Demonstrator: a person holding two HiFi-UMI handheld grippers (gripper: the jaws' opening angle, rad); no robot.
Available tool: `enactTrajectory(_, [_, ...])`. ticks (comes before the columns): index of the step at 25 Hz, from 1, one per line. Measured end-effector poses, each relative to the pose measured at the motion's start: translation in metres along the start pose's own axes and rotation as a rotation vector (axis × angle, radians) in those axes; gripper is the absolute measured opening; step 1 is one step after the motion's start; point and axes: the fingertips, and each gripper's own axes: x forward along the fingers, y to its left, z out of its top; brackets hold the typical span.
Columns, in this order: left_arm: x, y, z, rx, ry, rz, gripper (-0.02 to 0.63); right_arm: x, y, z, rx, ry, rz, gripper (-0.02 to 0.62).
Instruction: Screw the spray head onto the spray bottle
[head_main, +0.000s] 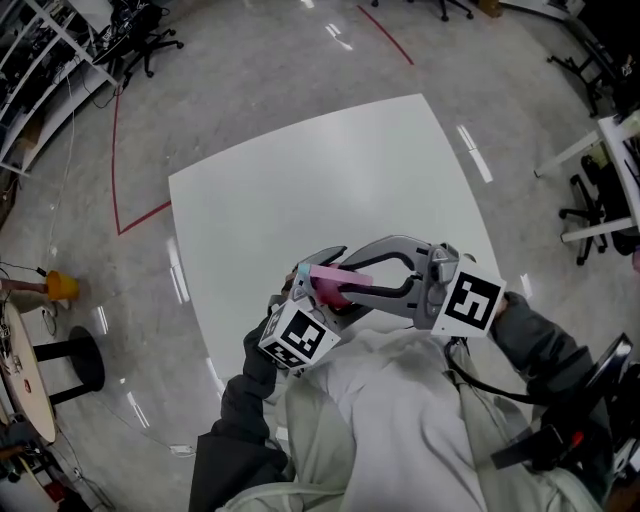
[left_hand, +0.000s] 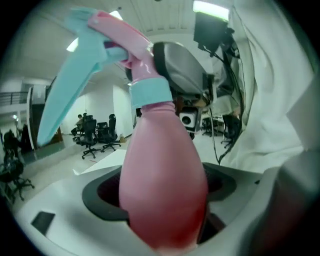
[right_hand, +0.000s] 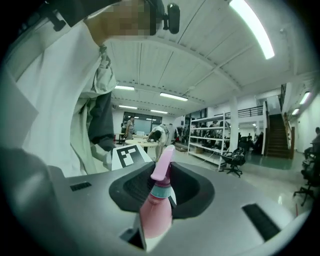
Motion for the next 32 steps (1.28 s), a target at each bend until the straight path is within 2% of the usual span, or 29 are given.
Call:
enactTrajectory(3, [-0.008, 0.010, 0.016, -0.080, -0.098, 0.045, 0.442, -0.008, -0.011, 0.012, 0.105, -0.144, -0.080, 0.083])
enactTrajectory(8, [-0.013, 0.022, 0.020, -0.096, -0.154, 0.134, 0.442, -0.014, -0.018, 0.012, 0.188, -0.182, -0.129, 0.081])
enactTrajectory(11, [-0.010, 0.028, 0.009, 0.015, -0.065, 0.241, 0.442, -0.007, -0.019, 0.009, 0.200, -0.109, -0.165, 0.081])
enactTrajectory(13, [-0.008, 0.033, -0.002, 0.128, 0.048, 0.326, 0.442, 0.000, -0.012, 0.004, 0.126, 0.000, -0.189, 0.081])
enactTrajectory(14, [-0.008, 0.037, -0.007, 0.165, 0.092, 0.375, 0.442, 0.003, -0.011, -0.002, 0.107, 0.070, -0.230, 0.081])
enactTrajectory(15, [-0.010, 0.043, -0.010, 0.173, 0.119, 0.426, 0.441, 0.004, -0.016, -0.008, 0.125, 0.122, -0.297, 0.081])
enactTrajectory(16, [-0.012, 0.048, -0.013, 0.147, 0.126, 0.473, 0.442, 0.005, -0.025, -0.013, 0.174, 0.140, -0.379, 0.081])
enactTrajectory(18, [-0.013, 0.052, -0.015, 0.037, 0.089, 0.526, 0.442, 0.005, -0.040, -0.015, 0.266, 0.093, -0.498, 0.081])
enactTrajectory(21, [-0.008, 0.047, -0.008, -0.098, -0.040, 0.530, 0.442, 0.001, -0.038, -0.004, 0.230, -0.036, -0.508, 0.083])
enactTrajectory(23, [-0.011, 0.048, -0.003, -0.120, -0.093, 0.539, 0.442, -0.006, -0.032, -0.001, 0.215, -0.088, -0.476, 0.101])
enactTrajectory(25, [-0.015, 0.050, 0.002, -0.116, -0.132, 0.524, 0.442, -0.012, -0.029, -0.002, 0.225, -0.111, -0.397, 0.133])
enactTrajectory(28, [-0.019, 0.046, 0.018, -0.082, -0.237, 0.428, 0.442, -0.010, -0.019, -0.001, 0.207, -0.115, -0.237, 0.133])
enactTrajectory(30, [-0.022, 0.039, 0.027, -0.061, -0.290, 0.331, 0.442, -0.003, -0.018, 0.004, 0.195, -0.114, -0.208, 0.133])
enactTrajectory(32, [-0.023, 0.030, 0.030, -0.065, -0.308, 0.233, 0.442, 0.006, -0.015, 0.008, 0.172, -0.106, -0.203, 0.133])
